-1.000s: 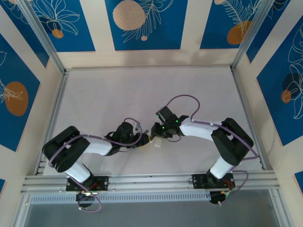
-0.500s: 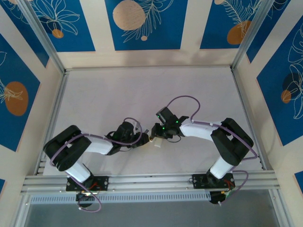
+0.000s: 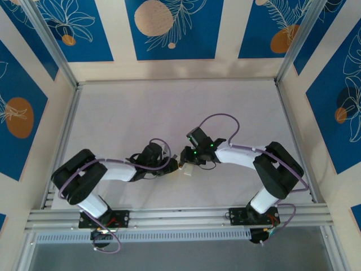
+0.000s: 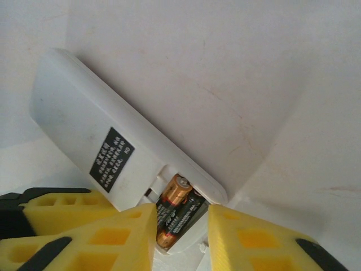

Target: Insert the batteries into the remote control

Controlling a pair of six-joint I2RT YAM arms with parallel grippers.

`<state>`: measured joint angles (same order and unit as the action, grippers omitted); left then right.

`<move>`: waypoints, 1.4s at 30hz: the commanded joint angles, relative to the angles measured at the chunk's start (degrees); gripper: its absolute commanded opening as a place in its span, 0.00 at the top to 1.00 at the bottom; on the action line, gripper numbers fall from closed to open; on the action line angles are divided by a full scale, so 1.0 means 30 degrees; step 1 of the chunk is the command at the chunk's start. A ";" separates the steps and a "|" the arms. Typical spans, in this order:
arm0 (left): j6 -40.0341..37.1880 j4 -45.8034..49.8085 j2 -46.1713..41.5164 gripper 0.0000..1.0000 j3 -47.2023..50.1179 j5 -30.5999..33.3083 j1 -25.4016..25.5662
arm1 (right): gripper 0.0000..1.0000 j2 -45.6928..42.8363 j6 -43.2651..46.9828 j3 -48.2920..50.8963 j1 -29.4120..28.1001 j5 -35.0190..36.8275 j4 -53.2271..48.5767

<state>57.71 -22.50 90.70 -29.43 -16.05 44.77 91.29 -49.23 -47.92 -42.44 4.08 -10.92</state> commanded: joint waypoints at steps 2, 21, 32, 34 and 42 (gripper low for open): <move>-0.0956 0.2381 -0.0244 0.70 -0.0017 0.1239 0.0085 | 0.60 -0.0666 0.0768 0.0387 0.0757 -0.1053 0.1068; -0.0236 0.0636 0.0281 0.58 -0.0206 0.0609 0.0102 | 0.53 0.2251 0.0950 0.0112 0.1622 -0.4529 0.3905; 0.0143 0.1094 0.0395 0.61 -0.0309 0.1225 0.0087 | 0.53 0.2300 0.0591 0.0483 0.1075 -0.4455 0.4284; 0.0239 0.1032 0.0307 0.61 -0.0266 0.1290 0.0083 | 0.54 0.2369 0.0448 0.0638 0.1014 -0.4549 0.4499; -0.0158 0.2547 0.0614 0.70 -0.0451 0.1605 0.0104 | 0.53 0.2236 0.0212 0.0892 0.0815 -0.4261 0.4565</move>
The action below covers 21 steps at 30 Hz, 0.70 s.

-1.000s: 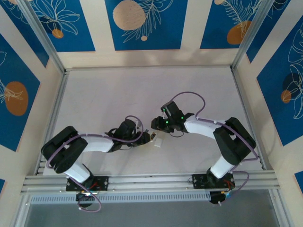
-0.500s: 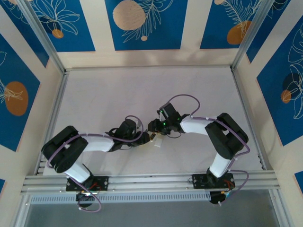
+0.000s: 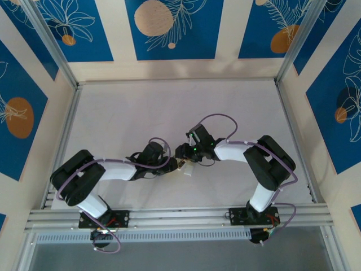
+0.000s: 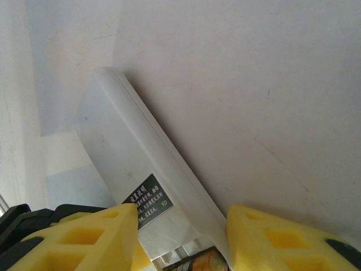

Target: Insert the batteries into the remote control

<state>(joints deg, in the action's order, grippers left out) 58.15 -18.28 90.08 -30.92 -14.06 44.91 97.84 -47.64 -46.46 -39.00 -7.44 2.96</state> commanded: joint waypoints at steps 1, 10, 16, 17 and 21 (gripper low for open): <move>-0.0395 0.1381 0.0885 0.70 -0.0038 0.0967 0.0060 | 0.53 0.0034 -0.0343 0.0416 -0.0328 -0.0413 -0.0059; -0.0962 0.2491 0.1196 0.71 -0.0392 0.1201 0.0134 | 0.54 -0.0257 -0.0444 0.0571 -0.0198 -0.0228 -0.0034; -0.0956 0.2447 0.1034 0.70 -0.0490 0.1143 0.0152 | 0.58 -0.1215 -0.0359 0.1137 0.0256 0.0250 -0.0210; -0.0954 0.2425 0.1055 0.70 -0.0512 0.1109 0.0151 | 0.58 -0.1333 -0.0308 0.1221 0.0332 0.0282 -0.0299; -0.0889 0.2374 0.1041 0.70 -0.0556 0.1032 0.0176 | 0.59 -0.1846 0.0026 0.1855 0.0686 -0.0254 -0.0115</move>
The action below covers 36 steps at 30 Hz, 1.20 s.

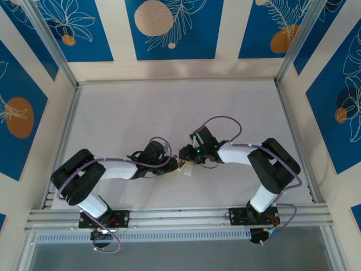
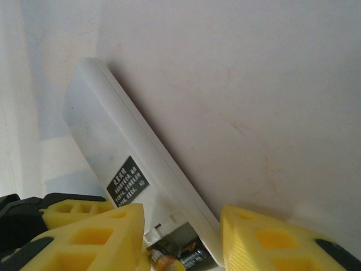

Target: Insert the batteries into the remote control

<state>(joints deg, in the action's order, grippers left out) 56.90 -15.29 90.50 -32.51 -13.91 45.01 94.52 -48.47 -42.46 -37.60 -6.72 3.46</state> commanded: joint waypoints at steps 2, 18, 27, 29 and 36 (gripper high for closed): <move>-0.0431 0.1361 0.0896 0.70 -0.0036 0.0946 0.0142 | 0.59 -0.0933 0.0477 0.0854 0.0314 -0.0837 -0.0061; -0.0396 0.1145 0.0805 0.70 0.0056 0.0833 0.0176 | 0.66 -0.1010 0.0951 0.0344 0.0364 -0.0683 -0.0738; -0.0391 0.1003 0.0850 0.69 0.0056 0.0770 0.0202 | 0.78 -0.2220 0.1039 0.0104 -0.0446 -0.0265 -0.1819; -0.0357 0.0995 0.0836 0.69 0.0039 0.0741 0.0217 | 0.84 -0.2024 0.1010 0.0060 -0.0640 -0.0198 -0.1828; -0.0406 0.1055 0.0769 0.69 0.0055 0.0796 0.0208 | 0.88 -0.1248 0.0859 -0.0361 -0.0922 -0.0140 -0.1831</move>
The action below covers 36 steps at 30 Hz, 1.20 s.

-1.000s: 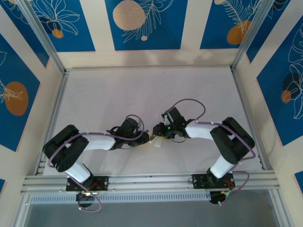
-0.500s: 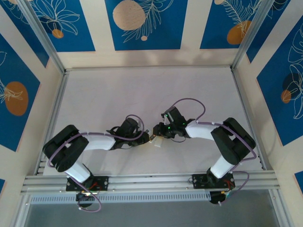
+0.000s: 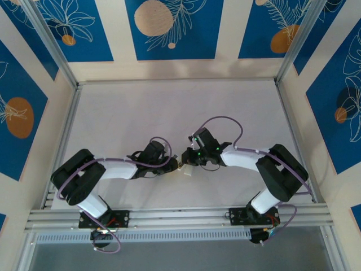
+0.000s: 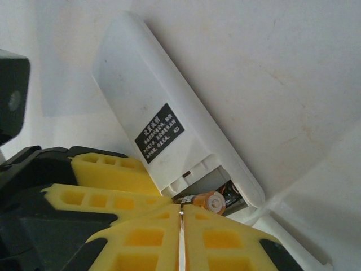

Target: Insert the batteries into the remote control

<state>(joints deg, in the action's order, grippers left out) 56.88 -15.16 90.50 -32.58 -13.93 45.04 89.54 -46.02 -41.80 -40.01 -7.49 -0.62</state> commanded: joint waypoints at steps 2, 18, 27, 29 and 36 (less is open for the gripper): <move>-0.0385 0.1010 0.0744 0.69 0.0078 0.0777 0.0236 | 0.89 0.0683 0.0017 -0.0726 -0.0154 0.0115 -0.0537; -0.0478 0.1173 0.0789 0.66 0.0084 0.0803 0.0223 | 0.89 0.2035 -0.0120 -0.1194 -0.0484 0.0093 -0.0005; -0.0453 0.1088 0.0981 0.67 0.0210 0.0748 0.0230 | 0.89 0.2515 -0.0271 -0.1240 -0.0624 0.0001 0.0003; -0.0540 0.1265 0.0803 0.67 0.0188 0.0807 0.0223 | 0.89 0.2279 -0.0225 -0.1158 -0.0617 0.0042 -0.0084; -0.1300 0.2181 -0.0297 0.63 -0.0211 0.0865 0.0179 | 0.82 -0.0317 0.0351 -0.1262 -0.0186 0.0763 -0.1610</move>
<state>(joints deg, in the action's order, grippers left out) 55.88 -14.61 90.02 -32.82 -13.91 45.25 92.97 -45.93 -45.25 -40.84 -5.80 -3.07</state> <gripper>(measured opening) 0.363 0.171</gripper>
